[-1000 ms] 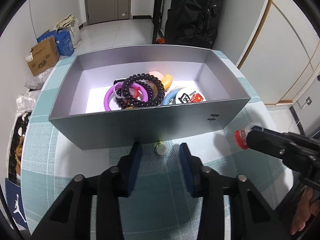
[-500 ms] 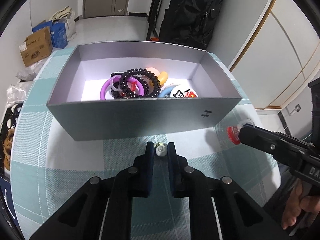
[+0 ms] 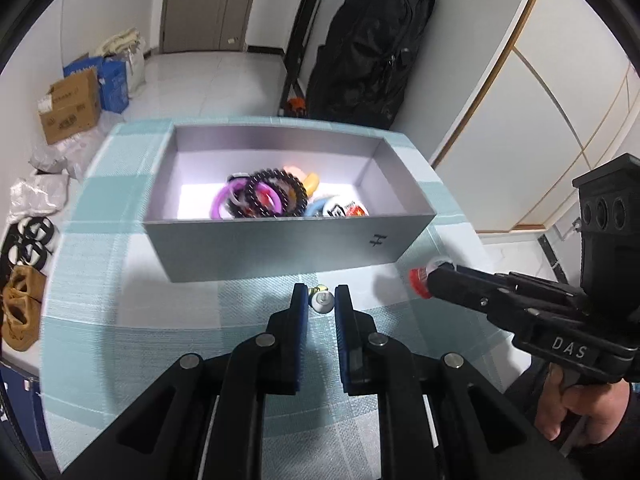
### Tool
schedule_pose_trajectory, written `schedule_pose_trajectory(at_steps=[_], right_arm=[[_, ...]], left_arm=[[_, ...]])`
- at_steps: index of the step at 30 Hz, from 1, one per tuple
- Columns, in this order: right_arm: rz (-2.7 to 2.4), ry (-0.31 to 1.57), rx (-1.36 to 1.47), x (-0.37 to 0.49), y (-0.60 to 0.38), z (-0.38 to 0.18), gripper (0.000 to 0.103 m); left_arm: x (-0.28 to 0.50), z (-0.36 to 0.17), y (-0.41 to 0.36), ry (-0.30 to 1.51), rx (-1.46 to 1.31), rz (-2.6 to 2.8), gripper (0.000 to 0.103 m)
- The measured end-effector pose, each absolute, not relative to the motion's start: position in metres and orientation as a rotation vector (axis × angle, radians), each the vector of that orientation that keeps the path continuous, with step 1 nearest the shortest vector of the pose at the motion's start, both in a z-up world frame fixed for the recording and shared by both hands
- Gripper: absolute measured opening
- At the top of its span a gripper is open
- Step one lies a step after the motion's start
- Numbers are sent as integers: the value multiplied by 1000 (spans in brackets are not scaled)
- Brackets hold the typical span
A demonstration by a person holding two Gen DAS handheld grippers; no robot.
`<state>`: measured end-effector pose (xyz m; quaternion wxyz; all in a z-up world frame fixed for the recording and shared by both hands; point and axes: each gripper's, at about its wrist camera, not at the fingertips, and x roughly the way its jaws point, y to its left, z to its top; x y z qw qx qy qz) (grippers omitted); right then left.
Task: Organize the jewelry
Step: 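Grasp the small white pacifier with the left gripper while the right gripper holds the red one, then carry both pacifiers into the white box and open both grippers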
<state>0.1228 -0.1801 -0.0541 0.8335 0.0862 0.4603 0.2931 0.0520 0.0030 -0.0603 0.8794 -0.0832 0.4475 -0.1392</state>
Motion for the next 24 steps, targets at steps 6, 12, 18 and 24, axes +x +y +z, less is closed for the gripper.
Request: schedule_pose_trajectory(at_steps=[6, 12, 18, 24], right_arm=[[641, 946, 198, 120, -177, -44, 15], [660, 923, 172, 123, -165, -30, 15], [681, 891, 170, 128, -160, -13, 15], [701, 866, 179, 135, -157, -3, 15]], left_arm=[[45, -47, 12, 881, -177, -260, 9], [45, -44, 19, 872, -195, -238, 9], [51, -33, 28, 844, -226, -238, 9], [57, -22, 31, 801, -250, -247, 9]])
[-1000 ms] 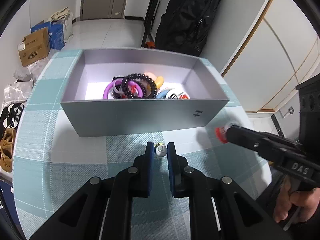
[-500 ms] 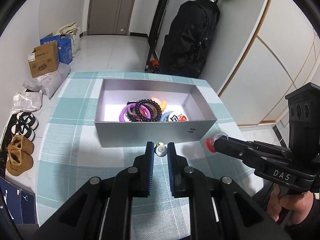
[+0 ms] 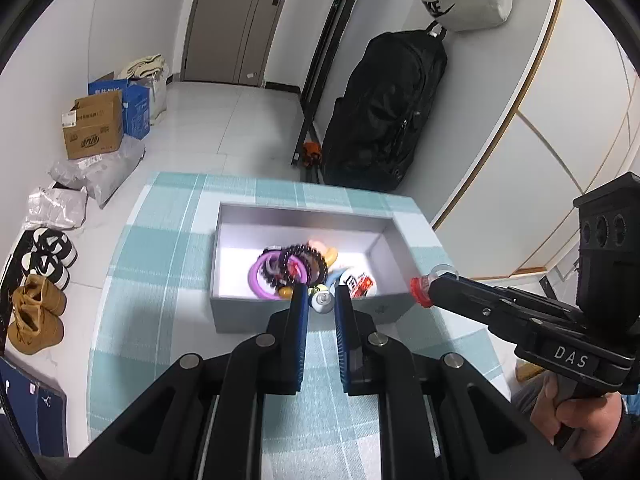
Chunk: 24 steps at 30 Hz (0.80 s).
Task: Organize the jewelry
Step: 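Carry both pacifiers into the white box and open both grippers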
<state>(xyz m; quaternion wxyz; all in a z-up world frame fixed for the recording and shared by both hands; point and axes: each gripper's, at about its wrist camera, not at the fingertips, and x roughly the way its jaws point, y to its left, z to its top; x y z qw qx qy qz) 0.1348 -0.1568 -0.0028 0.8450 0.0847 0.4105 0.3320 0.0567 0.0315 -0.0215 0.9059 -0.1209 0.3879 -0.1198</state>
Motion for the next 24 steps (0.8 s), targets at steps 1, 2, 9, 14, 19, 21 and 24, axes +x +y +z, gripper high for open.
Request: schedule_pose_trajectory(at_steps=[1, 2, 9, 14, 19, 21, 24], right_arm=[[704, 864, 182, 137, -157, -2, 15], [704, 862, 183, 140, -157, -1, 15], [720, 868, 201, 159, -154, -4, 15], [729, 869, 209, 172, -154, -5, 15], [736, 875, 209, 187, -153, -8, 15], [739, 881, 206, 194, -151, -11, 15], [743, 890, 200, 203, -148, -16, 15]], left_arm=[[58, -21, 32, 797, -252, -248, 9], [59, -20, 32, 793, -256, -250, 9], [78, -20, 33, 809, -266, -252, 9], [96, -23, 33, 834, -277, -254, 9], [113, -28, 33, 861, -289, -261, 9], [119, -31, 33, 879, -295, -265, 9], [126, -36, 32, 901, -298, -272, 9]])
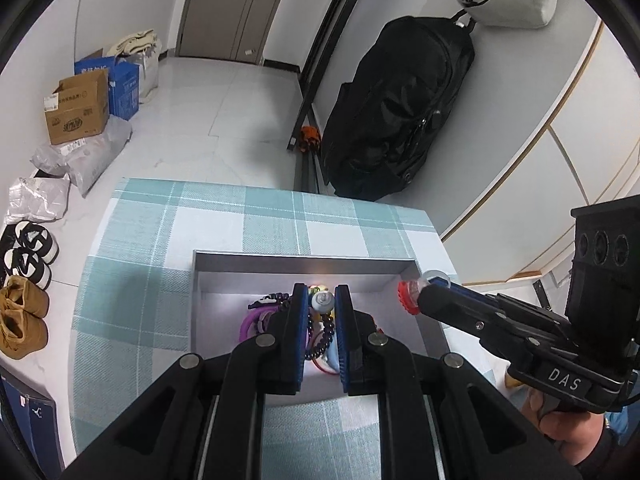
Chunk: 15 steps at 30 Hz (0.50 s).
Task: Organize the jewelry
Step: 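Carry both pacifiers into the white box and open both grippers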
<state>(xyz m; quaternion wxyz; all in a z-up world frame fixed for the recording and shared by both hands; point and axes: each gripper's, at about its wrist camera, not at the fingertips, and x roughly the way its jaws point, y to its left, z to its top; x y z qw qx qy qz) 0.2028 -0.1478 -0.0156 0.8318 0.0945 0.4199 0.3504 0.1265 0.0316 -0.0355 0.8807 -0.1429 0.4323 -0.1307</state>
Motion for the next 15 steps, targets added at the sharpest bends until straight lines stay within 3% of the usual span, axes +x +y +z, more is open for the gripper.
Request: schedule_pose_trajectory(at_steps=[15], right_arm=[[752, 947, 228, 223, -150, -37, 15]], left_arm=[[149, -53, 28, 970, -291, -291, 9]])
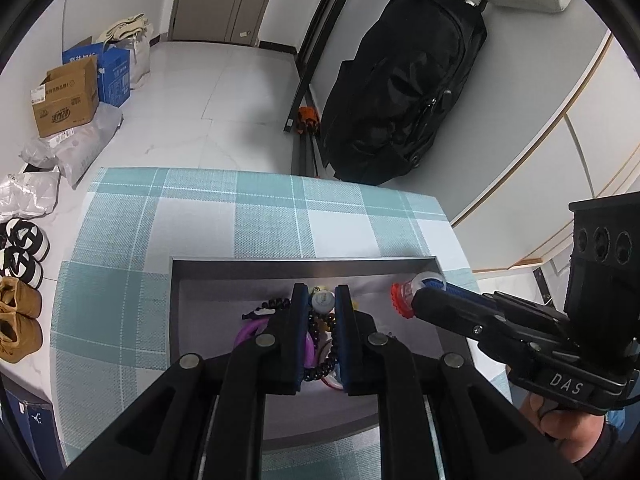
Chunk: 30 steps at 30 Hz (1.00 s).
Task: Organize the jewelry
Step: 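Carry both pacifiers into the white box and open both grippers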
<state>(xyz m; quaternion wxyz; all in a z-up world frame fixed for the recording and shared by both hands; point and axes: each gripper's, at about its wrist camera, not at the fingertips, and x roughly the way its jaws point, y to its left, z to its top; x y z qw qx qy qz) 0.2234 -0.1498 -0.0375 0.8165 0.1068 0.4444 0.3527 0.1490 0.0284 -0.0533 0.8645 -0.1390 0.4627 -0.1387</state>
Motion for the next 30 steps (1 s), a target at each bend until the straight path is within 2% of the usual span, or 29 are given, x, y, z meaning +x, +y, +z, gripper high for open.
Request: schedule_pose_trajectory(at_steps=[22, 24, 25, 28, 30], right_arm=[[748, 960, 229, 227, -144, -46, 15], [746, 956, 230, 226, -144, -46, 17], [743, 953, 228, 226, -144, -46, 17], [730, 943, 225, 225, -144, -45, 22], [731, 939, 228, 224, -145, -44, 23]], left_arm=[[156, -62, 36, 1017, -390, -307, 12], [155, -61, 34, 1013, -378, -303, 22], [154, -60, 34, 1009, -376, -309, 33], [151, -57, 33, 985, -379, -319, 44], [149, -54, 34, 970, -369, -317, 46]])
